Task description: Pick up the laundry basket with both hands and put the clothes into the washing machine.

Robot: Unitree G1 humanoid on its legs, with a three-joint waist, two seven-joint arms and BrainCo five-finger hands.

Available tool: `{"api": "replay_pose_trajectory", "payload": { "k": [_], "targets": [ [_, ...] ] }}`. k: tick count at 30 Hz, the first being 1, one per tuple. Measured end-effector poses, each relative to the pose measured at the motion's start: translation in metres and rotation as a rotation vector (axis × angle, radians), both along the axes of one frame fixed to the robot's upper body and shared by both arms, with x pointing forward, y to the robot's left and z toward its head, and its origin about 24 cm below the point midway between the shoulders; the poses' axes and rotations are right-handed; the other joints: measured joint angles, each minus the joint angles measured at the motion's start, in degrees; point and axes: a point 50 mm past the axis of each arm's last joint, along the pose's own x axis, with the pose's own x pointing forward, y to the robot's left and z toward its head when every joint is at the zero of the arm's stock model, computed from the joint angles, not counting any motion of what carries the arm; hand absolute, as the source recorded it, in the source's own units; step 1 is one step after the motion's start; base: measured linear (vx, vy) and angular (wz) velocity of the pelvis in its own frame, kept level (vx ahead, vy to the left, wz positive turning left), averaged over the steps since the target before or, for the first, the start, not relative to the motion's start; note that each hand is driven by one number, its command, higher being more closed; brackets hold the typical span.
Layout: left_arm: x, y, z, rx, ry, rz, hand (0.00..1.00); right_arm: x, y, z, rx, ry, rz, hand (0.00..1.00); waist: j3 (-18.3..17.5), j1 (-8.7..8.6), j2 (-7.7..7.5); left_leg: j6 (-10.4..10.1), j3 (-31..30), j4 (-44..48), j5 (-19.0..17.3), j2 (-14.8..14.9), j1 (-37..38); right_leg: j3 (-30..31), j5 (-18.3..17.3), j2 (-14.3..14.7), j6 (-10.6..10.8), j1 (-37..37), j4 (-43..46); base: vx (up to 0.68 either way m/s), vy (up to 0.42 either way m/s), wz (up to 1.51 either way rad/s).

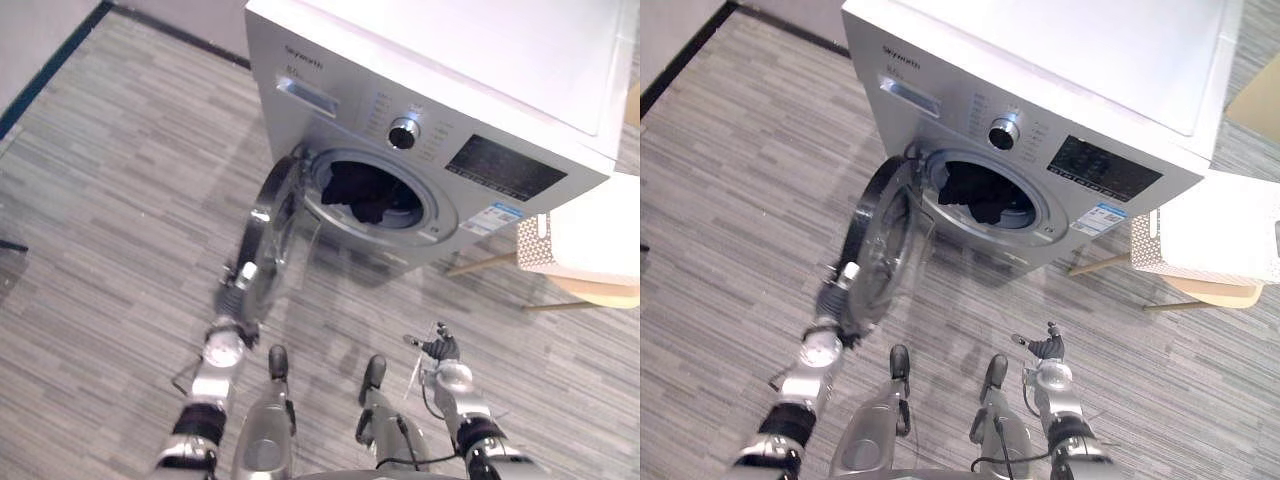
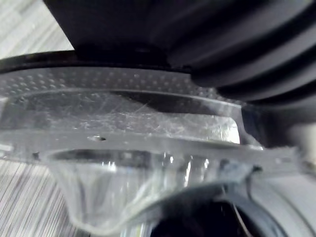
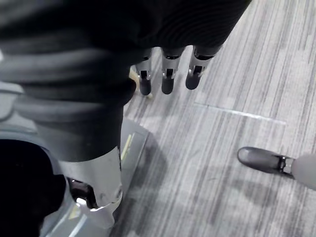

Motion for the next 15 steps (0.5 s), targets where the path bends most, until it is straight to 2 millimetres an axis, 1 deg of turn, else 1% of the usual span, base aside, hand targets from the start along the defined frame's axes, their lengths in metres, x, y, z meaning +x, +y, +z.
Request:
{"api": "replay_pose_trajectory", "payload": {
  "k": [1,2,3,4,5,6,8,9,11,12,13,14,15],
  "targets": [
    [-0.002,-0.005,-0.001,-0.005,0.003,-0.027,0.00,-0.004,-0.001,-0.002,-0.005,0.015,0.001,0.00,-0.33,-0.21,0.49,-0.12,0.27,0.00,-0.17,0.06,0.55,0.39,-0.14,0.04,0.18,0.18,0.12,0.03,-0.010,-0.32],
    [-0.002,-0.014,0.002,-0.015,-0.005,-0.074,0.00,-0.010,-0.006,-0.004,-0.018,0.033,-0.002,0.00,-1.09,-1.09,1.74,-0.17,0.88,-0.07,-0.28,0.13,1.27,0.80,-0.24,0.07,0.27,0.45,0.21,0.00,-0.004,-0.34],
    [0.002,-0.024,0.008,-0.032,-0.033,-0.115,0.00,-0.013,-0.009,-0.006,-0.028,0.048,0.000,0.00,-1.81,-1.28,2.97,-0.18,1.72,-0.55,-0.28,0.14,2.09,1.79,-0.36,0.16,0.08,0.37,0.30,-0.01,0.001,-0.33],
    [0.005,-0.030,0.013,-0.042,-0.053,-0.131,0.00,-0.014,-0.011,-0.007,-0.033,0.055,0.000,0.00,-2.14,-1.35,3.56,-0.18,2.08,-0.97,-0.27,0.12,2.49,2.13,-0.40,0.17,0.06,0.36,0.28,-0.04,0.008,-0.31],
    [0.014,-0.043,0.024,-0.057,-0.097,-0.168,0.00,-0.018,-0.013,-0.008,-0.044,0.067,0.003,0.00,-2.88,-2.11,4.80,-0.44,2.53,-1.12,-0.44,0.12,2.66,2.57,-0.37,0.18,0.13,0.23,0.17,-0.05,0.007,-0.18],
    [0.019,-0.046,0.029,-0.056,-0.117,-0.177,0.00,-0.018,-0.013,-0.008,-0.045,0.070,0.007,0.00,-3.05,-2.48,5.09,-0.48,2.74,-1.24,-0.47,0.14,2.67,2.76,-0.32,0.20,0.19,0.08,0.11,-0.05,0.007,-0.20],
    [0.036,-0.051,0.045,-0.041,-0.170,-0.195,0.00,-0.016,-0.011,-0.008,-0.055,0.068,0.027,0.00,-3.19,-3.51,5.46,-0.60,4.13,-1.88,-0.41,0.22,2.50,3.95,-0.08,0.42,0.50,-1.32,-0.12,-0.07,0.004,-0.32],
    [0.051,-0.050,0.054,-0.008,-0.198,-0.196,0.00,-0.015,-0.012,-0.007,-0.062,0.067,0.031,0.00,-3.11,-4.42,5.47,-0.70,5.21,-2.06,-0.36,0.27,2.03,5.18,0.10,0.50,0.68,-2.95,-0.04,-0.09,0.004,-0.46],
    [0.082,-0.038,0.071,0.070,-0.226,-0.143,0.00,-0.014,-0.017,-0.005,-0.080,0.066,0.030,0.00,-2.95,-5.92,5.32,-1.04,7.63,-3.09,-0.12,0.08,0.96,7.31,0.97,0.46,0.62,-5.86,-0.05,-0.06,0.000,-0.62],
    [0.104,-0.024,0.090,0.118,-0.261,-0.083,0.00,-0.011,-0.021,-0.003,-0.093,0.058,0.030,0.00,-2.36,-7.30,4.99,-1.07,8.73,-3.17,-0.01,0.00,-0.46,8.90,2.00,0.37,0.96,-7.81,-0.22,-0.02,-0.004,-0.75],
    [0.125,-0.007,0.118,0.171,-0.318,-0.025,0.00,-0.007,-0.024,-0.001,-0.102,0.050,0.022,0.00,-0.98,-8.16,4.35,-1.16,10.38,-2.98,0.18,-0.15,-1.88,10.24,3.50,0.28,1.00,-9.94,-0.62,0.00,-0.007,-0.65],
    [0.134,0.003,0.133,0.196,-0.348,0.009,0.00,-0.007,-0.026,-0.001,-0.102,0.051,0.013,0.00,-0.28,-8.87,3.91,-1.15,11.07,-2.88,0.20,-0.17,-2.68,11.02,3.98,0.31,1.26,-10.87,-1.06,-0.01,-0.002,-0.53],
    [0.150,0.023,0.166,0.240,-0.409,0.074,0.00,-0.005,-0.028,-0.001,-0.100,0.056,-0.008,0.00,1.49,-9.92,3.21,-0.87,11.92,-2.82,0.59,-0.18,-3.87,11.82,5.83,0.37,1.49,-12.11,-2.12,0.00,-0.003,-0.40]
  ]
}}
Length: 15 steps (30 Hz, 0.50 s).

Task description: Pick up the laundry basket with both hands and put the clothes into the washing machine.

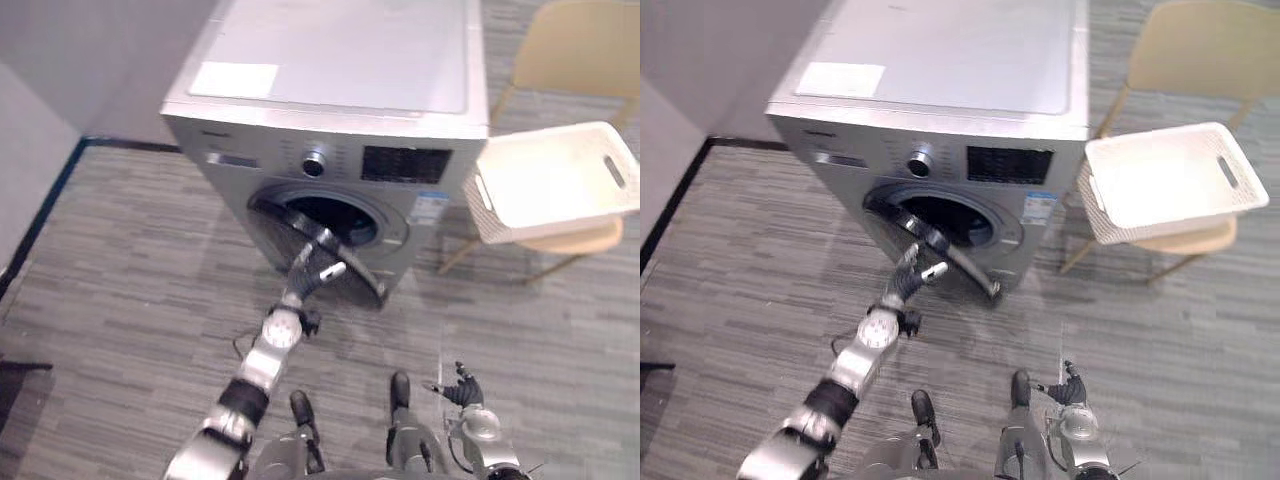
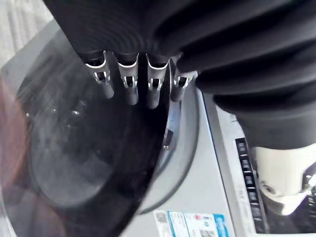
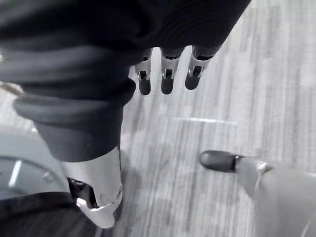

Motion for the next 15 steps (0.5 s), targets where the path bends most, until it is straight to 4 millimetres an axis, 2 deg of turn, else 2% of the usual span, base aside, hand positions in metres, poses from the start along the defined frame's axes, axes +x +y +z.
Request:
{"api": "replay_pose_trajectory", "payload": {
  "k": [1,2,3,4,6,9,11,14,15],
  "targets": [
    [0.009,0.015,0.025,0.022,-0.038,0.049,0.00,-0.002,-0.003,-0.001,-0.002,0.002,-0.035,0.00,1.43,-0.46,-0.48,0.35,0.81,-0.03,0.41,0.16,-1.14,0.77,1.03,-0.01,-0.27,-1.33,-0.62,0.01,-0.003,-0.34],
    [0.011,0.021,0.033,0.026,-0.052,0.065,0.00,-0.004,-0.004,-0.001,0.001,0.003,-0.050,0.00,1.67,-0.49,-0.59,0.39,1.22,0.00,0.48,0.28,-1.95,1.04,1.44,0.11,-0.12,-2.11,-1.00,0.02,-0.007,-0.26],
    [0.010,0.013,0.032,0.009,-0.081,0.045,0.00,-0.012,-0.008,-0.004,0.004,0.017,-0.089,0.00,2.10,0.86,-0.36,0.30,1.94,0.16,0.49,0.64,-2.78,1.47,1.87,0.45,-0.25,-3.00,-1.40,0.02,-0.024,-0.16],
    [0.011,0.010,0.032,-0.003,-0.066,0.036,0.00,-0.012,-0.005,-0.004,0.019,0.006,-0.107,0.00,2.38,1.74,-0.69,0.19,2.11,0.37,0.45,1.19,-3.76,1.57,1.92,0.91,-0.31,-3.85,-1.30,0.01,-0.032,-0.07],
    [0.014,0.009,0.043,-0.009,-0.077,0.026,0.00,-0.001,0.005,0.004,0.049,-0.070,-0.108,0.00,2.81,2.19,-1.53,-0.29,2.07,0.98,0.43,1.95,-5.75,1.28,1.91,1.34,-0.33,-5.51,-1.02,-0.02,-0.043,0.07],
    [0.014,0.008,0.045,-0.015,-0.084,0.021,0.00,0.015,0.017,0.019,0.066,-0.188,-0.081,0.00,3.17,2.53,-2.20,-0.33,2.25,1.26,0.45,2.43,-6.61,0.82,1.87,1.59,-0.31,-6.27,-0.96,-0.02,-0.026,0.02],
    [0.012,0.006,0.044,-0.025,-0.085,0.013,0.00,0.017,0.020,0.026,0.059,-0.232,-0.055,0.00,3.17,2.65,-2.21,-0.31,2.19,1.50,0.45,2.52,-6.53,0.54,1.84,1.54,-0.29,-5.96,-0.87,0.01,0.004,0.05],
    [0.005,-0.001,0.038,-0.047,-0.107,-0.018,0.00,0.012,0.025,0.028,0.064,-0.251,-0.054,0.00,3.14,2.83,-2.27,-0.03,1.30,1.98,0.63,2.94,-6.00,-1.20,1.84,1.58,-0.29,-4.33,-0.81,0.03,0.011,0.20],
    [-0.005,-0.010,0.025,-0.096,-0.114,-0.046,0.00,0.005,0.028,0.023,0.067,-0.231,-0.054,0.00,3.13,3.01,-2.26,-0.04,0.24,2.00,0.55,3.26,-4.48,-2.81,1.45,1.72,-0.32,-2.15,-0.81,0.05,0.007,0.30]
  ]
}}
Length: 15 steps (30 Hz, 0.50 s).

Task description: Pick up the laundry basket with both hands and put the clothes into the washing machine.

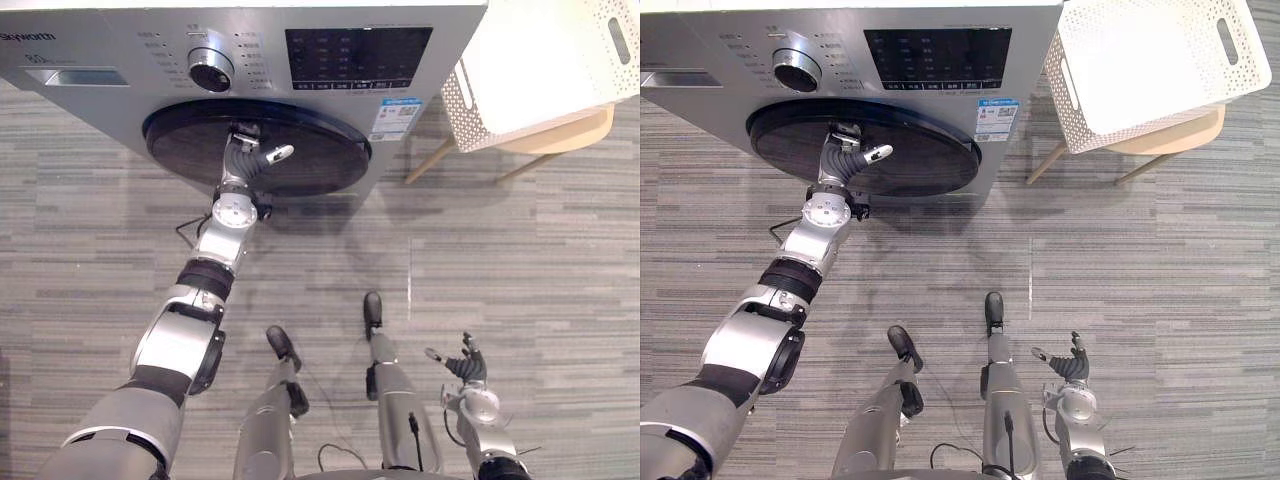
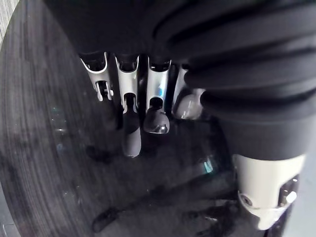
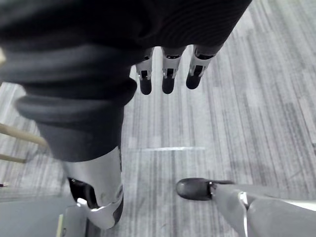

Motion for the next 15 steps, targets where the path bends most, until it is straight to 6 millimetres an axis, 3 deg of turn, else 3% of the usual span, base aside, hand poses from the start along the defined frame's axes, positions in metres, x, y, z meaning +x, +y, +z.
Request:
{"api": "replay_pose_trajectory", "payload": {
  "k": [1,3,5,7,8,10,13,15],
  "targets": [
    [-0.005,-0.006,-0.008,-0.018,0.005,-0.016,0.00,-0.004,0.001,-0.002,0.001,0.012,-0.001,0.00,-0.01,0.28,-0.02,-0.02,-0.57,-0.01,-0.11,0.02,0.68,-0.62,-0.60,-0.03,-0.19,1.11,0.04,0.08,0.007,0.46],
    [-0.027,-0.024,-0.041,-0.079,0.044,-0.063,0.00,-0.017,0.005,-0.010,0.004,0.054,-0.012,0.00,-0.11,1.81,0.01,-0.29,-2.70,-0.02,-0.52,0.17,3.22,-3.01,-3.27,-0.10,-1.20,4.48,1.34,0.08,-0.001,0.52],
    [-0.053,-0.028,-0.080,-0.124,0.130,-0.066,0.00,-0.021,0.009,-0.014,-0.005,0.089,0.007,0.00,-0.68,2.89,0.30,-0.47,-4.82,-0.09,-0.63,0.38,4.78,-5.21,-5.33,-0.10,-1.35,6.59,3.09,0.08,-0.009,0.56],
    [-0.100,-0.018,-0.148,-0.150,0.349,-0.026,0.00,-0.025,0.010,-0.021,-0.006,0.137,0.012,0.00,-3.93,3.13,0.69,-0.50,-8.38,-0.27,-0.60,0.13,5.84,-8.73,-7.13,-0.19,-1.31,9.78,3.23,0.13,-0.006,0.73],
    [-0.112,-0.015,-0.161,-0.157,0.398,-0.013,0.00,-0.026,0.009,-0.023,-0.009,0.150,0.013,0.00,-4.37,3.42,0.77,-0.50,-9.34,-0.42,-0.59,-0.15,6.34,-9.61,-7.62,-0.26,-1.08,10.78,3.24,0.11,0.006,0.82],
    [-0.155,-0.002,-0.203,-0.173,0.567,0.029,0.00,-0.031,0.002,-0.030,-0.016,0.200,0.002,0.00,-5.84,4.61,1.98,-0.47,-13.63,-0.27,-0.55,-0.89,6.93,-14.07,-9.06,-0.72,-0.51,14.36,3.22,0.08,0.013,0.96],
    [-0.195,0.022,-0.238,-0.196,0.733,0.122,0.00,-0.031,-0.008,-0.032,-0.033,0.232,-0.003,0.00,-6.72,6.01,3.44,0.18,-15.39,1.43,-0.07,-2.27,6.35,-20.95,-11.02,-2.45,0.62,19.01,3.78,0.04,0.071,1.19],
    [-0.213,0.036,-0.250,-0.209,0.799,0.182,0.00,-0.034,-0.014,-0.033,-0.039,0.240,-0.021,0.00,-7.43,5.85,3.99,1.75,-10.80,2.16,0.21,-2.26,5.96,-26.08,-13.18,-4.30,1.57,21.51,5.67,0.00,0.120,1.41]
  ]
}}
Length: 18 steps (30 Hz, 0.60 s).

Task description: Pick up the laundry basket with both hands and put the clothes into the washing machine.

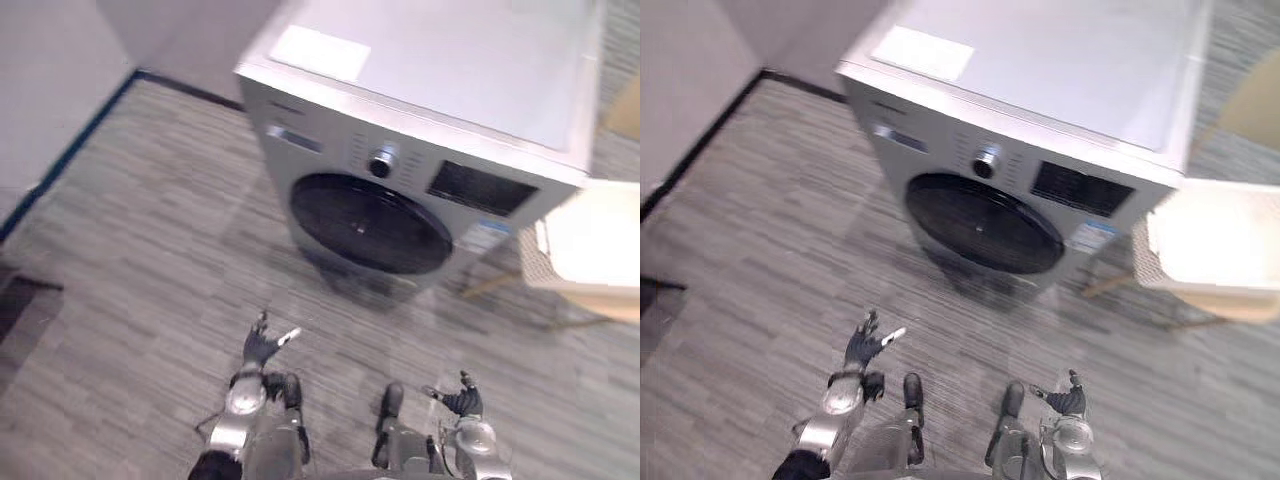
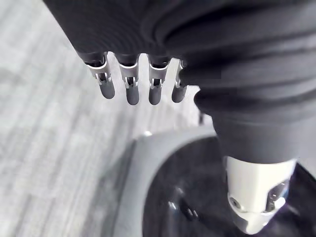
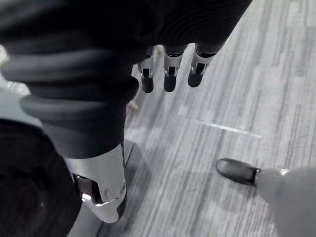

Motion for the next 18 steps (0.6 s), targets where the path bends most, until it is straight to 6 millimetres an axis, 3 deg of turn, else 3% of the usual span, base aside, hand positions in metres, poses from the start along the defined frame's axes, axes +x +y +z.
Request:
{"api": "replay_pose_trajectory", "payload": {
  "k": [3,4,7,9,11,12,13,14,15,18],
  "targets": [
    [-0.028,0.023,-0.018,0.011,0.118,0.096,0.00,0.012,-0.004,0.006,-0.009,-0.031,0.004,0.00,-0.48,0.71,-0.19,3.39,10.15,3.69,-2.94,0.67,-1.42,-4.08,-2.02,-2.23,1.41,1.19,2.21,0.05,0.132,0.84],
    [-0.034,0.025,-0.022,0.013,0.144,0.109,0.00,0.015,-0.005,0.007,-0.013,-0.039,0.006,0.00,-0.50,0.72,-0.16,3.59,11.73,4.59,-3.34,0.93,-1.70,-4.59,-2.09,-2.88,1.64,1.25,2.48,0.11,0.112,0.51],
    [-0.058,0.037,-0.034,0.013,0.239,0.187,0.00,0.029,-0.004,0.013,-0.008,-0.065,0.026,0.00,-0.51,1.88,-0.45,4.47,11.92,8.39,-5.97,-0.46,-3.26,-4.59,-1.86,-4.98,2.13,1.65,2.34,0.14,0.165,0.21],
    [-0.071,0.040,-0.038,0.006,0.272,0.233,0.00,0.035,-0.002,0.015,0.000,-0.069,0.043,0.00,-0.50,2.12,-0.60,4.75,11.23,12.64,-10.75,-1.99,-3.34,-5.72,-2.43,-7.13,3.35,3.69,3.25,0.16,0.160,0.22],
    [-0.082,0.042,-0.040,0.004,0.296,0.255,0.00,0.034,-0.004,0.015,-0.012,-0.060,0.055,0.00,-0.32,2.17,-1.13,5.36,10.32,16.85,-15.30,-2.39,-3.47,-6.23,-4.47,-10.53,3.99,4.18,10.15,0.12,0.130,0.34],
    [-0.087,0.040,-0.042,-0.001,0.309,0.258,0.00,0.031,-0.009,0.014,-0.024,-0.048,0.059,0.00,-0.71,1.70,-0.51,5.90,8.60,17.46,-16.65,-3.33,-2.56,-5.08,-4.95,-13.93,1.27,1.98,20.45,0.26,0.225,0.81],
    [-0.087,0.040,-0.041,0.002,0.308,0.255,0.00,0.023,-0.011,0.011,-0.028,-0.024,0.066,0.00,-0.85,1.16,-0.09,6.58,5.48,17.42,-17.33,-4.66,-0.53,0.17,-2.23,-16.22,-5.37,-2.06,32.71,0.25,0.197,0.97],
    [-0.086,0.043,-0.040,0.012,0.303,0.255,0.00,0.019,-0.011,0.009,-0.025,-0.013,0.068,0.00,-1.04,1.13,0.38,6.79,3.50,17.54,-17.44,-4.84,0.18,4.46,-2.61,-15.89,-5.43,-4.75,38.44,0.42,0.168,1.33],
    [-0.081,0.051,-0.036,0.039,0.283,0.255,0.00,0.018,-0.002,0.006,-0.005,-0.004,0.089,0.00,-0.45,0.15,-0.61,7.68,-0.92,16.84,-17.89,-4.82,2.06,11.08,-9.90,-10.85,-3.46,-9.44,47.62,0.33,0.062,1.13],
    [-0.077,0.056,-0.033,0.062,0.264,0.255,0.00,0.019,0.001,0.006,-0.003,-0.007,0.102,0.00,0.30,-0.27,-1.44,7.46,-6.54,13.29,-17.79,-6.16,7.47,12.70,-16.00,-2.98,-5.15,-15.71,45.29,0.37,0.031,1.21]
  ]
}}
